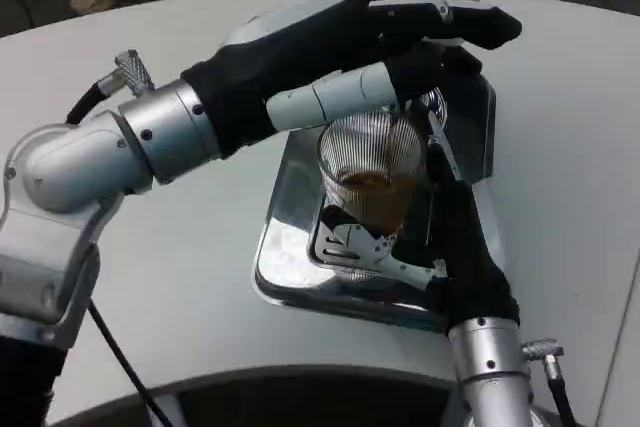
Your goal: Grasp the cup under the faucet to collect the drink, then remove the cup.
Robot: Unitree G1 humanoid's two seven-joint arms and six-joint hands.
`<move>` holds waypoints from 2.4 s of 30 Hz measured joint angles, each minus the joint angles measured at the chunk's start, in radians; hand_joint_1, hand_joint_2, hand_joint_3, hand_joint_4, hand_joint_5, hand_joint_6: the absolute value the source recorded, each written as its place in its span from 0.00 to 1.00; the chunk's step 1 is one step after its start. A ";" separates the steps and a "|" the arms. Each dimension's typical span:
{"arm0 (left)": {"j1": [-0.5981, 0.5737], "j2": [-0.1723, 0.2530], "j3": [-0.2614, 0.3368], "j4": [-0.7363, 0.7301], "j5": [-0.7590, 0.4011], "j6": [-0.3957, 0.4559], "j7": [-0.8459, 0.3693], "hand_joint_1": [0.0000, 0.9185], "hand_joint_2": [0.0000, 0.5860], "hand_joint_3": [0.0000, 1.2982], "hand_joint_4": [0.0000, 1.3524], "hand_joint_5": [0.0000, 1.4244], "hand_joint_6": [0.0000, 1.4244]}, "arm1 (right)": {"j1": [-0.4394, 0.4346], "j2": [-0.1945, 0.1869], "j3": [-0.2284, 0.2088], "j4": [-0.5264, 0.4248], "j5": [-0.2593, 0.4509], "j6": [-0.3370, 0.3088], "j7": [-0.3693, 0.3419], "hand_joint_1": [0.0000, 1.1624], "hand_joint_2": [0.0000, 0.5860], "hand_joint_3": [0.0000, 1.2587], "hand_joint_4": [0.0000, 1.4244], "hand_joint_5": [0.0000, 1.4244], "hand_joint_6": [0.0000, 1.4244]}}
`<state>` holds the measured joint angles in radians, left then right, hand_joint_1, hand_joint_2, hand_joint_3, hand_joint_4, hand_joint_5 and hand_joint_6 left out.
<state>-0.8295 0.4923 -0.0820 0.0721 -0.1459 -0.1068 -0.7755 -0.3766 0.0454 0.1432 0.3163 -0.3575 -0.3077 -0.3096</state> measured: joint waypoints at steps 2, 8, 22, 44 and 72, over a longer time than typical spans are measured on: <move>0.000 0.000 0.000 0.000 0.000 0.000 0.000 0.00 0.04 0.19 0.13 0.17 0.07 | -0.009 0.002 0.000 0.013 0.000 -0.003 -0.003 0.76 0.28 0.04 0.03 0.03 0.08; 0.000 0.000 0.000 0.004 0.000 -0.002 0.001 0.00 0.04 0.19 0.13 0.17 0.07 | -0.030 0.005 -0.001 0.038 0.000 -0.008 -0.017 0.76 0.28 0.05 0.07 0.07 0.10; 0.032 0.000 0.026 -0.001 0.000 0.027 0.059 0.00 0.06 0.19 0.10 0.15 0.07 | -0.066 0.024 -0.010 0.077 -0.001 -0.008 -0.085 0.76 0.28 0.16 0.23 0.25 0.21; 0.072 -0.046 0.103 -0.006 -0.191 0.161 0.059 0.00 0.08 0.09 0.00 0.05 0.02 | -0.105 0.021 -0.018 0.119 -0.008 -0.039 -0.147 0.84 0.27 0.46 0.46 0.51 0.43; 0.108 -0.096 0.174 -0.119 -0.332 0.290 0.015 0.00 0.07 0.11 0.00 0.04 0.00 | -0.048 0.011 -0.015 0.025 -0.011 -0.037 -0.148 0.84 0.27 0.51 0.49 0.54 0.44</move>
<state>-0.7216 0.3962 0.0916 -0.0472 -0.4781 0.1828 -0.7609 -0.4244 0.0566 0.1278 0.3410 -0.3685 -0.3449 -0.4581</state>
